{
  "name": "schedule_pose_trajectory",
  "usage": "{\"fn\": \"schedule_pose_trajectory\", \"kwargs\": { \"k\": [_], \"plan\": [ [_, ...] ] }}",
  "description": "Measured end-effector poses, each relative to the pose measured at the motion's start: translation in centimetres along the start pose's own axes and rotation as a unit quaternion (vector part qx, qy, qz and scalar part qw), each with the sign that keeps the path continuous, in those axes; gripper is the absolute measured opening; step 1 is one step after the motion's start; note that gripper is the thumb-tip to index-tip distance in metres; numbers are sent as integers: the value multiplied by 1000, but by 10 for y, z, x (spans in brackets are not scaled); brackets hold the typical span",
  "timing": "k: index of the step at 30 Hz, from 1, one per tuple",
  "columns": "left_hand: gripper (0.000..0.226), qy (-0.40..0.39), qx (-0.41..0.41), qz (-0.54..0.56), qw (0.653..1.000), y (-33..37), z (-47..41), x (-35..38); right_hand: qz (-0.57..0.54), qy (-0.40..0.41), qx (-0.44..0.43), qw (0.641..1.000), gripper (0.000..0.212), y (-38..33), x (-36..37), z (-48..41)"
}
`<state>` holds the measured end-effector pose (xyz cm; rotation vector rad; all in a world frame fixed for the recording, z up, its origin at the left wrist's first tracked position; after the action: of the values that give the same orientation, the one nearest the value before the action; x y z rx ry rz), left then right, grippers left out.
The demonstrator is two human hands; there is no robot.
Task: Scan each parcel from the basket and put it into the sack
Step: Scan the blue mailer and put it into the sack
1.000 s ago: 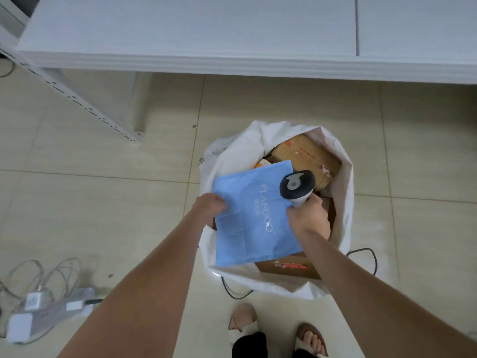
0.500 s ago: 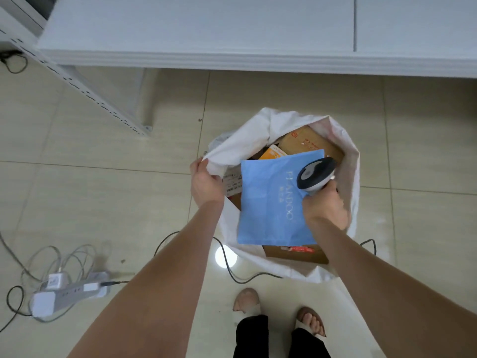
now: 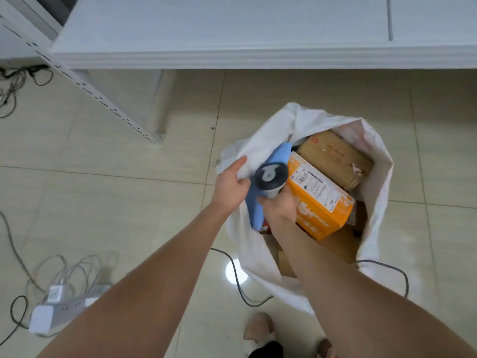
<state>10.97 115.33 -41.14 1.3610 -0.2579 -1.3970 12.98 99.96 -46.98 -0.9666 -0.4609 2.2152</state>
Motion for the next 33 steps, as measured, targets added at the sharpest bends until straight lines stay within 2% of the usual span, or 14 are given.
{"fn": "schedule_pose_trajectory", "kwargs": {
  "k": [1,3,5,7,11,14,20,25,29,33],
  "plan": [
    [56,13,-3,16,1000,2,-3,-3,-16,-31,-2,999,40,1,13,-2],
    [56,22,-9,-11,1000,-5,-12,-15,-67,-27,7,997,28,1,16,-12],
    [59,-16,-52,-141,988,-28,-18,-22,-115,5,24,993,19,2,4,-23],
    [66,-94,-131,-272,949,-59,-10,-17,-123,15,36,992,18,7,-12,-26],
    [76,-152,-190,-299,923,-72,6,14,-145,4,74,987,10,23,-36,-20],
    [79,-145,-236,-288,917,-69,12,24,-178,-6,91,980,14,33,-46,-16],
    [62,-136,-203,-317,916,-8,27,14,-194,-11,100,976,20,33,-95,15],
    [50,-135,-114,-333,926,88,41,16,-190,2,108,976,21,19,-159,61],
    [50,-140,-70,-327,932,170,60,25,-260,18,107,959,13,14,-215,100],
    [50,-160,-23,-322,933,246,86,41,-312,27,89,945,15,14,-271,143]
  ]
}}
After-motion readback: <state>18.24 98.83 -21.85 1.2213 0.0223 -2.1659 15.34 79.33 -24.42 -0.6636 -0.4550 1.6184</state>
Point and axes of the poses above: each hand's wrist, its own z-axis away from the middle knuckle, its own x-axis out of the palm, y = z × x, the point moved 9 cm from there along -z, towards the middle knuckle, and after that the axes turned 9 degrees about z, right-handed, at the moved point
